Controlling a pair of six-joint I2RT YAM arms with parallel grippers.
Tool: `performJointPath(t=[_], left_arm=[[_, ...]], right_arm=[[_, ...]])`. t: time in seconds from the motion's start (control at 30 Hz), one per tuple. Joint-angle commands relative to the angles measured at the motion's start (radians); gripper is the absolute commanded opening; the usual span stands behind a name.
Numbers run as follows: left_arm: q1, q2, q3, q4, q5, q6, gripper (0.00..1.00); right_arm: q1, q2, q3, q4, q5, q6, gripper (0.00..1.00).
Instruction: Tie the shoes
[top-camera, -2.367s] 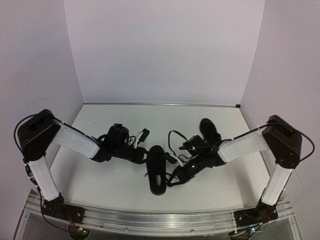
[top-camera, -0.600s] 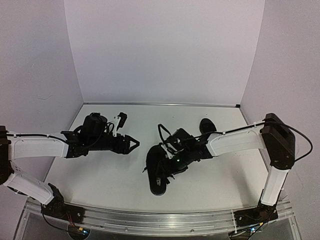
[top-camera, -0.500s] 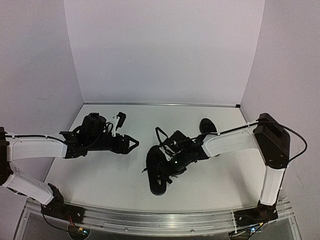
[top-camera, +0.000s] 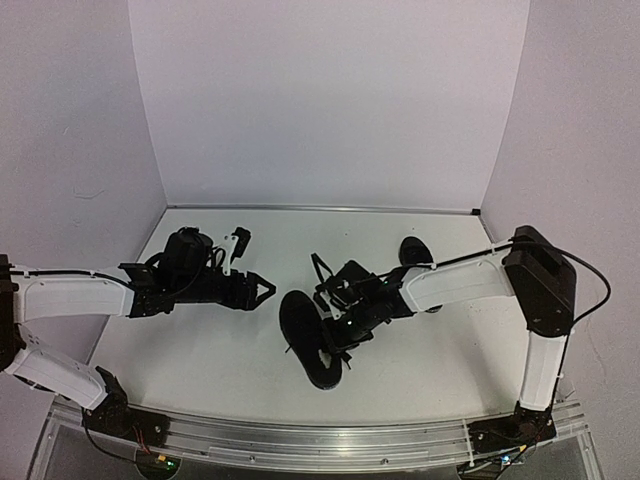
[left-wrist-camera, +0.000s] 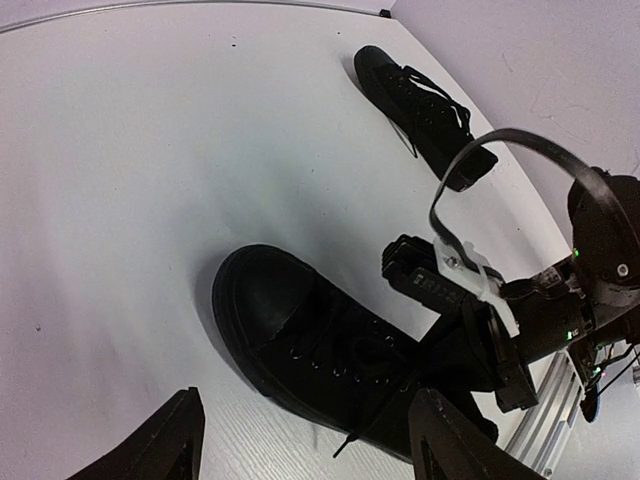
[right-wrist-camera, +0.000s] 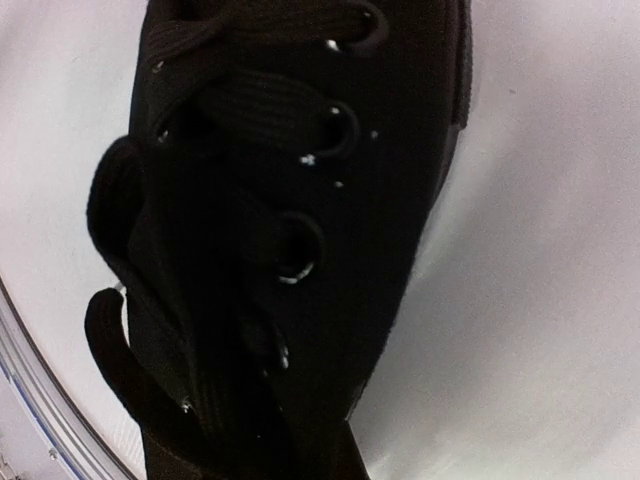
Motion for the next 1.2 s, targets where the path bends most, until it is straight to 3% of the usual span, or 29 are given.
performJointPath(t=[0.0,0.17,0.47,0.7,0.97,1.03,1.17], left_arm=[[0.003,-0.021,0.009,0.0,-0.008,0.003,0.73],[0.003,-0.008,0.021,-0.001,0.002,0.007,0.73],[0.001,0.014,0.044,-0.001,0.018,0.006,0.74],[0.001,0.003,0.043,-0.019,0.014,0.019,0.75],[0.002,0.004,0.043,-0.01,0.021,0.016,0.76],[0.002,0.004,0.047,-0.018,0.021,0.021,0.77],[0.002,0.006,0.056,-0.033,0.015,0.024,0.78]], right_arm=[[-0.118,-0.168,-0.048,0.015,0.052,-0.007,0.0],[-0.288,-0.242,-0.054,-0.028,0.095,-0.128,0.0],[-0.446,-0.155,0.079,-0.091,0.131,-0.26,0.01],[-0.488,-0.05,0.158,-0.146,0.11,-0.331,0.04],[-0.494,0.033,0.194,-0.148,0.15,-0.303,0.07],[-0.495,0.034,0.202,-0.148,0.157,-0.296,0.14],[-0.496,0.011,0.229,-0.179,0.176,-0.298,0.38]])
